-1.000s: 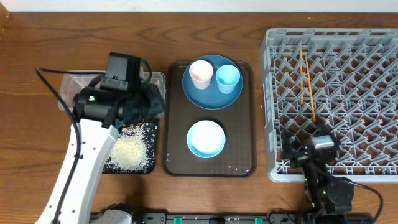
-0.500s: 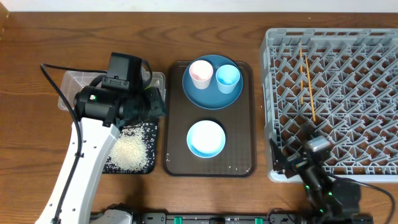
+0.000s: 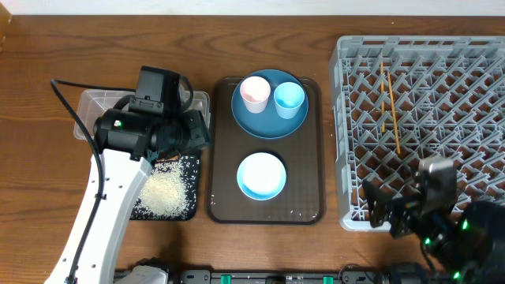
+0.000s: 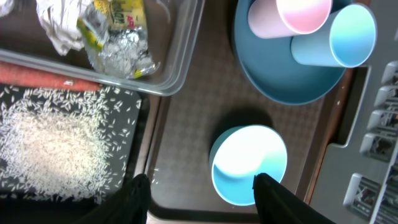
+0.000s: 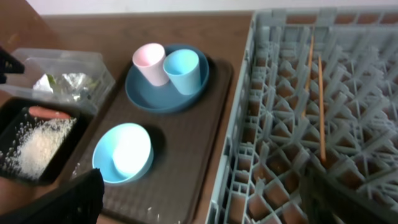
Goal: Sort waste into correct bins and load items into the dishwasher rack
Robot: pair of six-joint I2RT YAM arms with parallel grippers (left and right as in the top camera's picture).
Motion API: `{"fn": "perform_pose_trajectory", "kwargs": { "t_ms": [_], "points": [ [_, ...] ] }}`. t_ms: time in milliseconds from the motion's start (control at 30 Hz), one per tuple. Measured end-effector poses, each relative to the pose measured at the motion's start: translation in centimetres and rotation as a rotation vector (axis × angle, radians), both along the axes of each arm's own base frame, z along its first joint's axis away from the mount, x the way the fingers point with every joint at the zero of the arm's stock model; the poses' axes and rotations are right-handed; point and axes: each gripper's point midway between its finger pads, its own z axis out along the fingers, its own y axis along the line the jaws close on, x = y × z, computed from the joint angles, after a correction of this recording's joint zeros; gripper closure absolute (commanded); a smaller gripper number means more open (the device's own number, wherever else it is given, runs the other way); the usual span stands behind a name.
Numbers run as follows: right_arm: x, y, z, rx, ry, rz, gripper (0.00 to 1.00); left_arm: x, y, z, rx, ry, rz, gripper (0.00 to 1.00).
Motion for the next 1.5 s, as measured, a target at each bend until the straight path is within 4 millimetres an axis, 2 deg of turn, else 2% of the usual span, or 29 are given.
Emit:
{"fn": "perform_pose_trajectory", "kwargs": {
  "t_ms": [33, 167, 367, 500, 600, 700, 733, 900, 1033, 1167, 1267, 1300, 1333, 1500],
  "points": [
    [0.2, 0.0, 0.5, -0.001, 0.024, 0.000, 0.01, -0.1, 0.0, 0.0, 0.000, 0.004, 0.002, 0.40],
    [1.5, 0.5, 2.5, 0.010, 0.040, 0.018, 0.01, -0.1, 0.0, 0.0, -0.002, 0.006, 0.010, 0.39],
    [1.4, 1.6, 1.8, 0.060, 0.114, 0.063, 0.01, -0.6, 0.1, -0.3, 0.002, 0.031, 0.013, 0.39],
    [1.2, 1.9, 1.8, 0.077, 0.121, 0.074, 0.15, -1.1, 0.2, -0.4, 0.006, 0.051, 0.013, 0.39],
    [0.9, 1.8, 1.4, 0.078, 0.146, 0.064, 0.18, -1.2, 0.2, -0.4, 0.003, 0.054, 0.013, 0.41],
    [0.4, 0.8, 0.2, 0.040, 0.197, 0.016, 0.26, -1.9, -0.2, -0.5, -0.021, 0.085, 0.001, 0.46],
    [0.2, 0.3, -0.3, 0.022, 0.219, -0.009, 0.25, -2.2, -0.5, -0.6, -0.029, 0.098, -0.005, 0.47],
    [-1.2, -1.7, -2.3, -0.062, 0.315, -0.099, 0.25, -3.5, -2.6, -0.7, -0.045, 0.125, -0.085, 0.50],
    [-1.6, -2.5, -3.2, -0.103, 0.358, -0.126, 0.27, -4.0, -4.8, -1.3, -0.054, 0.114, -0.164, 0.49],
    [-1.0, -2.6, -3.4, -0.121, 0.367, -0.123, 0.36, -3.1, -6.0, -1.3, -0.070, 0.059, -0.199, 0.39],
    [0.2, -2.0, -3.3, -0.107, 0.358, -0.093, 0.59, -2.1, -6.5, -0.9, -0.084, 0.014, -0.200, 0.39],
    [0.5, -1.8, -3.4, -0.097, 0.364, -0.085, 0.63, -1.9, -6.6, -0.7, -0.088, 0.001, -0.200, 0.39],
    [0.8, -1.6, -3.5, -0.093, 0.372, -0.077, 0.65, -1.6, -6.7, -0.6, -0.091, -0.011, -0.201, 0.39],
    [2.0, -1.3, -3.9, -0.088, 0.386, -0.071, 0.65, -0.1, -7.3, 0.2, -0.112, -0.083, -0.202, 0.40]
  ]
}}
